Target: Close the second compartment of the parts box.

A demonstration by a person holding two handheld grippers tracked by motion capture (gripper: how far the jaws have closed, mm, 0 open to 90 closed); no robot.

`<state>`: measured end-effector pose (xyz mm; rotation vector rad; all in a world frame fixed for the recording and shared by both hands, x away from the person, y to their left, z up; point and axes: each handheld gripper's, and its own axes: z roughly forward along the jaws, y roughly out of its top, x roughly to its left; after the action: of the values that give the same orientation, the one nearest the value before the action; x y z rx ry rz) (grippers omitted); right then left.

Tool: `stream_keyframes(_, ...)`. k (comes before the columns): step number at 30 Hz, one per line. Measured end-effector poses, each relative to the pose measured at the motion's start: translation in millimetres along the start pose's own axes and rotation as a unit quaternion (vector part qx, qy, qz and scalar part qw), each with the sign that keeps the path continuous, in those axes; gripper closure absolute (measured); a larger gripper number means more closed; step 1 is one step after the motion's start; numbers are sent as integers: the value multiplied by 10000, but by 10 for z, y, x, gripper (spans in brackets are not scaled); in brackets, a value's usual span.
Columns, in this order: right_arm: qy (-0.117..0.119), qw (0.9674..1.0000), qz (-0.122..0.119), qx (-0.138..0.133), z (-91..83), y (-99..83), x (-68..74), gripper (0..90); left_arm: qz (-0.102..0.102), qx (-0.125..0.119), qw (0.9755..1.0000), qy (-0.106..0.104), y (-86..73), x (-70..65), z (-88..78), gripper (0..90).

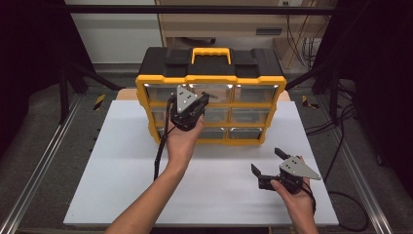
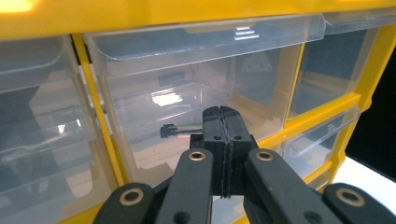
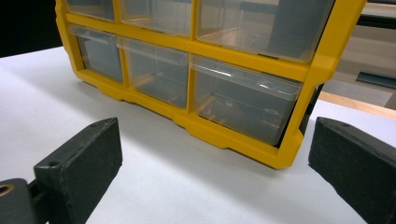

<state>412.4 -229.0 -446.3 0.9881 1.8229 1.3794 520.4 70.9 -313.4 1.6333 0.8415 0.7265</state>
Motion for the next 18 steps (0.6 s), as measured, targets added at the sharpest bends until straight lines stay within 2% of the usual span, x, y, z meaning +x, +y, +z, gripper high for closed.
stream_keyframes(18,3,10000,-1,-4,-2,0,3,31,-22,12,10000,45,-5,29,31,898)
